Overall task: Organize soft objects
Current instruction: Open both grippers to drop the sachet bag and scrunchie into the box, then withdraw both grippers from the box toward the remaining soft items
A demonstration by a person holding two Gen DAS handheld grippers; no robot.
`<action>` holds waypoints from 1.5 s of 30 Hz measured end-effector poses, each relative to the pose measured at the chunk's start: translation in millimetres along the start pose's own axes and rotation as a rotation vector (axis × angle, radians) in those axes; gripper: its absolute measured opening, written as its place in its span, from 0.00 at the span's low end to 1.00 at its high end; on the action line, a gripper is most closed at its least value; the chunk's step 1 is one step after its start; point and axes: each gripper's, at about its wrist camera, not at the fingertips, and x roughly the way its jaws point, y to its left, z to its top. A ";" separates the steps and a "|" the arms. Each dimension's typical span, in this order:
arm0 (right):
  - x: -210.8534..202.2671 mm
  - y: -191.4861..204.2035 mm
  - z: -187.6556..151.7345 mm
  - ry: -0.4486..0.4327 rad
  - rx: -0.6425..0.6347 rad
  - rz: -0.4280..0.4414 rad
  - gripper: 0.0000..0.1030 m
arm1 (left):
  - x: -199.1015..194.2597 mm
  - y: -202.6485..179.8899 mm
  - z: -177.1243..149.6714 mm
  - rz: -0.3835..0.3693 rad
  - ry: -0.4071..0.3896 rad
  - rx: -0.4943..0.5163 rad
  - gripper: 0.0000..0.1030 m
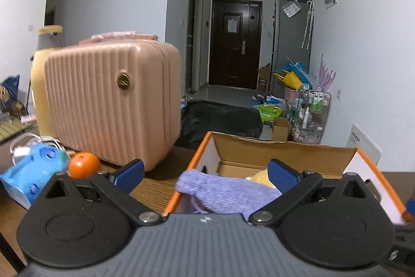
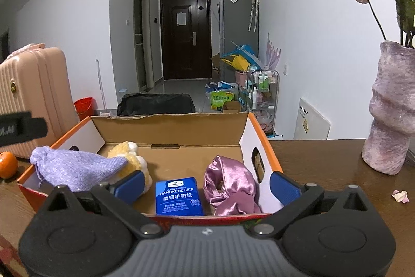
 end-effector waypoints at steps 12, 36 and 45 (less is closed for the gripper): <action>-28.2 2.5 -13.0 -0.033 -0.047 -0.008 1.00 | -39.1 11.9 -31.3 -0.004 -0.098 0.134 1.00; -107.0 3.2 -54.5 -0.059 -0.040 0.001 1.00 | -128.1 78.9 -65.8 -0.009 -0.153 0.122 1.00; -152.5 13.3 -78.1 -0.074 -0.041 0.022 1.00 | -169.0 112.6 -69.8 -0.040 -0.167 0.025 1.00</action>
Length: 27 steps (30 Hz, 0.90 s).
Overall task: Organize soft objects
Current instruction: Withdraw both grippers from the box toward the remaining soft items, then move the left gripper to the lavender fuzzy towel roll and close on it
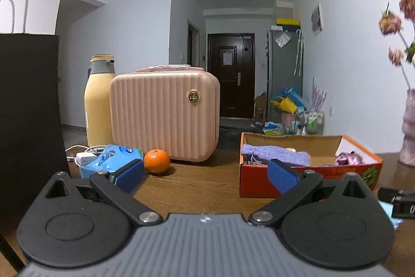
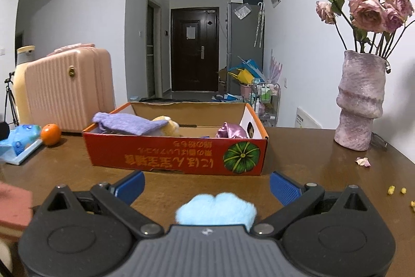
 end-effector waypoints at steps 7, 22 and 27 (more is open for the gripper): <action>-33.1 10.6 -11.5 -0.015 -0.010 0.022 1.00 | -22.9 6.2 -0.3 -0.055 0.030 0.007 1.00; -84.4 26.9 -31.9 -0.024 -0.017 0.066 1.00 | -63.7 23.9 -15.6 -0.134 0.109 0.002 1.00; -99.8 29.9 -39.3 -0.019 -0.013 0.063 1.00 | -80.0 30.1 -21.0 -0.147 0.114 0.010 1.00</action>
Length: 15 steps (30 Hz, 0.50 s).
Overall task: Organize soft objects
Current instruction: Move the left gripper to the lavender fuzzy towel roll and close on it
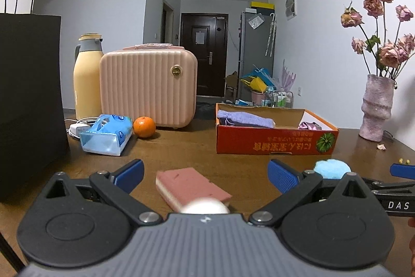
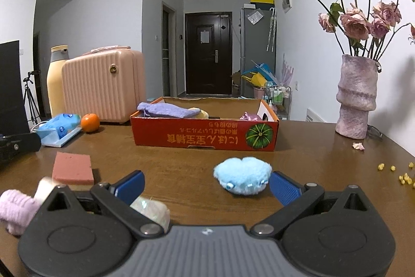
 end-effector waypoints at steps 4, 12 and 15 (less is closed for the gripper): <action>-11.9 3.0 -7.0 0.007 -0.001 0.002 1.00 | -12.3 1.4 -7.6 -0.010 0.020 0.012 1.00; -39.1 13.7 -22.8 0.009 -0.029 0.015 1.00 | -36.2 9.2 -25.9 -0.029 0.067 0.044 1.00; -46.9 17.2 -28.1 0.013 -0.038 0.019 1.00 | -42.0 14.4 -30.0 -0.025 0.080 0.045 1.00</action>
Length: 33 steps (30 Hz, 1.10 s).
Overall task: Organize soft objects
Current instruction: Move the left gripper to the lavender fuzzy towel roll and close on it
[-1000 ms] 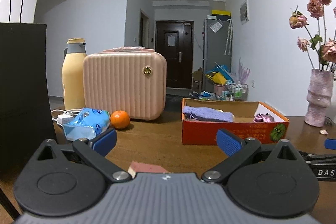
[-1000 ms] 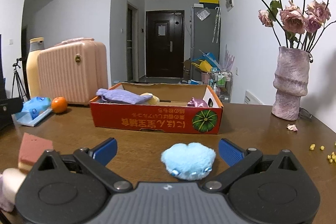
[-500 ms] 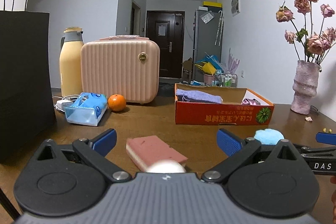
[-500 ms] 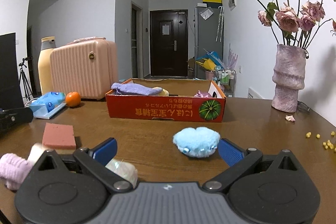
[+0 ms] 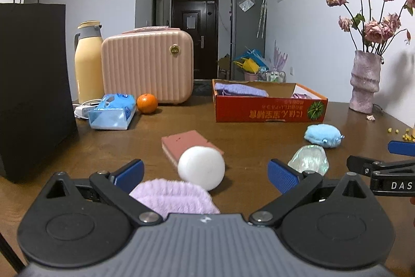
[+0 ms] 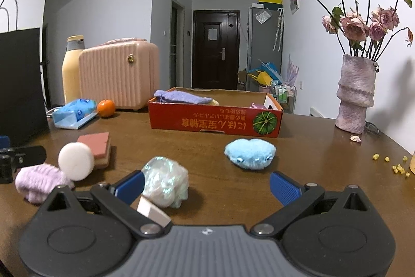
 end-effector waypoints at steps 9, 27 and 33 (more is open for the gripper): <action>-3.3 8.0 -10.5 0.026 -0.019 0.000 1.00 | -3.4 11.3 -4.4 0.029 0.027 -0.005 1.00; 4.3 8.9 -16.0 0.065 -0.019 -0.005 1.00 | 42.9 34.2 -20.6 0.037 0.200 0.040 1.00; 8.4 11.6 -18.1 0.082 -0.032 -0.007 1.00 | 57.5 39.5 -23.5 -0.006 0.258 -0.004 1.00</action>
